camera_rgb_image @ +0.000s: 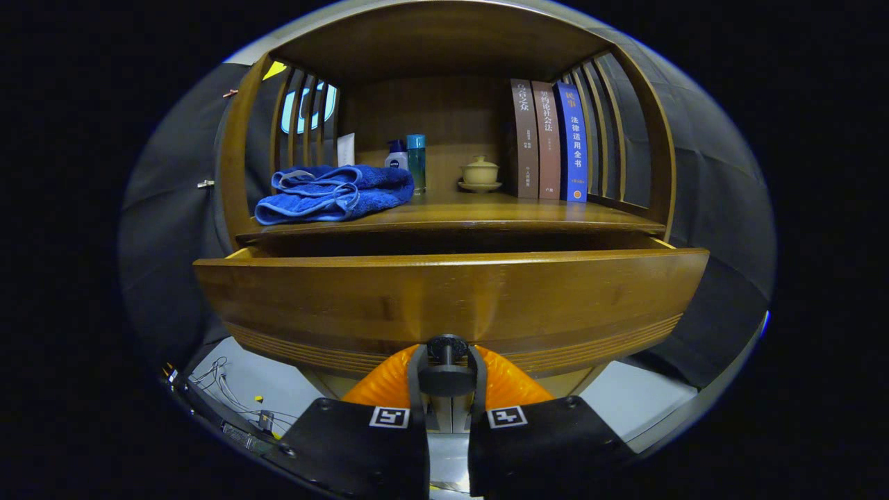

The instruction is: Pull open the drawer, take out the items inside it, and place them on the countertop above the cabinet.

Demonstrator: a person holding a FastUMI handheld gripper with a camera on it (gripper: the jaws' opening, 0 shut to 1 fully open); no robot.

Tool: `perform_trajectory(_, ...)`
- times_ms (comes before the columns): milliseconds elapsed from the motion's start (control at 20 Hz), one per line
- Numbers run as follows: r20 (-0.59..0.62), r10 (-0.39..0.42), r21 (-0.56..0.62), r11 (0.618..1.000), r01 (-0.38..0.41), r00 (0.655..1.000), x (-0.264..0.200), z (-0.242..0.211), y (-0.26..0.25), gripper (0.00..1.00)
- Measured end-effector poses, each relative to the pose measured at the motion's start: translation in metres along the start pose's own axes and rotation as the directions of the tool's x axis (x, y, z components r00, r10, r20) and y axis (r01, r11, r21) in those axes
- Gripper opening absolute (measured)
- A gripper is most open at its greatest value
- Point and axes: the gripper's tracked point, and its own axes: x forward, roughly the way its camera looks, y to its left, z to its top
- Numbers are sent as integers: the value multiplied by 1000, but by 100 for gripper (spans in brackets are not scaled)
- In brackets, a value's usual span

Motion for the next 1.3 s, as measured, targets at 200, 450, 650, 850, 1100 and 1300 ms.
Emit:
perform_trajectory(200,-12,-3,12,1000,3,1000,-23,-9,-2,26)
perform_trajectory(450,-29,-5,17,1000,6,1000,-48,-19,-3,26)
perform_trajectory(650,-61,-4,21,1000,6,998,-73,-34,-1,26)
perform_trajectory(850,-68,-5,16,1000,6,998,-91,-43,2,26)
perform_trajectory(1100,-72,-4,22,1000,5,997,-96,-46,-1,26)
perform_trajectory(1300,-82,3,21,1000,-1,997,-96,-47,0,35)
